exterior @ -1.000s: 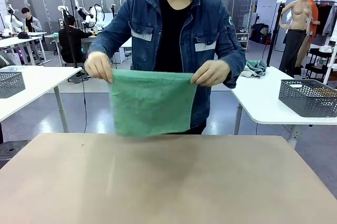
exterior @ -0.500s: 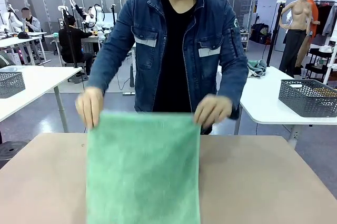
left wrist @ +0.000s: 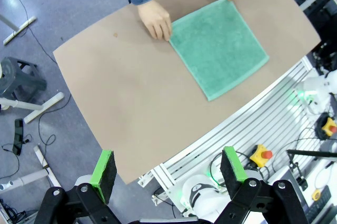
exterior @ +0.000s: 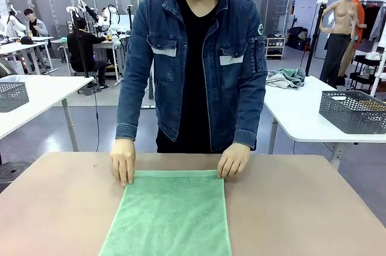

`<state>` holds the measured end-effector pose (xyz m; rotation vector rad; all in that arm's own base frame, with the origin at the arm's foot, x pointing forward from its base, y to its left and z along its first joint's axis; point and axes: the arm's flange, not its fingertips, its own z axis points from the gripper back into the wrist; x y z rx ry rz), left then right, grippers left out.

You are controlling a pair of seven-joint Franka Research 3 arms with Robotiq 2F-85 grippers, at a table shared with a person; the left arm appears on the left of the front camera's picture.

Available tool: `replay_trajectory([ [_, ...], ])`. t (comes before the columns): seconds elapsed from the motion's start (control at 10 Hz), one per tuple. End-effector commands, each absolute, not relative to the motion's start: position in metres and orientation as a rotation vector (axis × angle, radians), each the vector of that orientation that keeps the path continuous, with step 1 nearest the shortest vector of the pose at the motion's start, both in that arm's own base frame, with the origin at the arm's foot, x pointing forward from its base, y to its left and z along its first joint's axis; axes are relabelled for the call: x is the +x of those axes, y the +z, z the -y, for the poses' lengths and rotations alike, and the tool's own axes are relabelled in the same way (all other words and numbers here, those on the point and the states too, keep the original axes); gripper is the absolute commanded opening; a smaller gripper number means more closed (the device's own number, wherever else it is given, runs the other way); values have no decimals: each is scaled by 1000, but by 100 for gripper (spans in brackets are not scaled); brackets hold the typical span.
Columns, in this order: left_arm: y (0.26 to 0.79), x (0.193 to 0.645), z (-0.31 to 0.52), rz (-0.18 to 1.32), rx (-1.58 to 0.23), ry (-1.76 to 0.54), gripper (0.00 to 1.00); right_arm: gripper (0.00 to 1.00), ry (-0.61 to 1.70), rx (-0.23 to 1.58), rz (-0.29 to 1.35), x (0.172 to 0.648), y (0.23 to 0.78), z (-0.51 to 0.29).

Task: Fold the towels and place them in the basket.
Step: When a person lays out a Towel with hook on the table, fold it in half twice.

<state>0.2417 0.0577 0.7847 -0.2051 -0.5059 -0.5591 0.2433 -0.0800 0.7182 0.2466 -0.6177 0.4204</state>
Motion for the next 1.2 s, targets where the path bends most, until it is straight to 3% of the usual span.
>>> replay_trajectory([
  [0.0, 785, 242, -58, 507, -209, -561, 100, 100, 436, 254, 618, 244, 718, 78],
  [1.1, 785, 242, -58, 507, -209, -561, 100, 100, 436, 254, 618, 244, 718, 78],
])
